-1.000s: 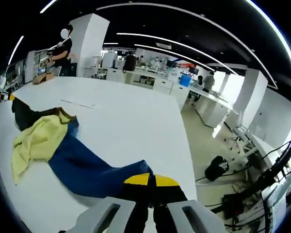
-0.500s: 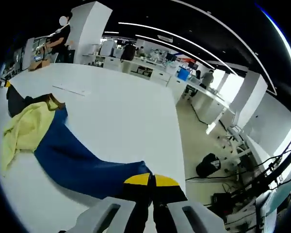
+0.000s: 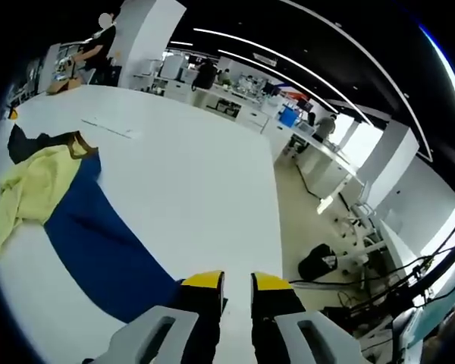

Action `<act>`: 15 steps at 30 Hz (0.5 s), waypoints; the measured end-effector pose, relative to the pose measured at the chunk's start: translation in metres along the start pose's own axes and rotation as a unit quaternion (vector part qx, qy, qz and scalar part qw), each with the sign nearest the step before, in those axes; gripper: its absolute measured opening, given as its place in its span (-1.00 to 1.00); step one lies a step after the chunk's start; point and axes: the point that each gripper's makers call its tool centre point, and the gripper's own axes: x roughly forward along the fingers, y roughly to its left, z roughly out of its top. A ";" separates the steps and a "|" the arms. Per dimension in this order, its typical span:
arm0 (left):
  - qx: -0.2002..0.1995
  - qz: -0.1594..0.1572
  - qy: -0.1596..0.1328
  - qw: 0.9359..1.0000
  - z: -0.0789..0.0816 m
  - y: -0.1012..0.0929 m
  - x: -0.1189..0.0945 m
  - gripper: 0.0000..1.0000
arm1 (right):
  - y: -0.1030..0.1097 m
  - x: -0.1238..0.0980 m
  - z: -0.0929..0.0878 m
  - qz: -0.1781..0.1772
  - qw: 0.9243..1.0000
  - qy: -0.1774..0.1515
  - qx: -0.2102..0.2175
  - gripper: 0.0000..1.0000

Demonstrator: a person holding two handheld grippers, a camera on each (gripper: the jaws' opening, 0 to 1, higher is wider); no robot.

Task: Fold the garment on the visible template until the final outline fits inside the template.

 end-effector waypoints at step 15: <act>0.001 -0.050 -0.065 0.997 0.013 -0.042 -0.034 -0.73 | 0.048 -0.033 0.027 0.050 0.997 -0.064 0.009 -0.81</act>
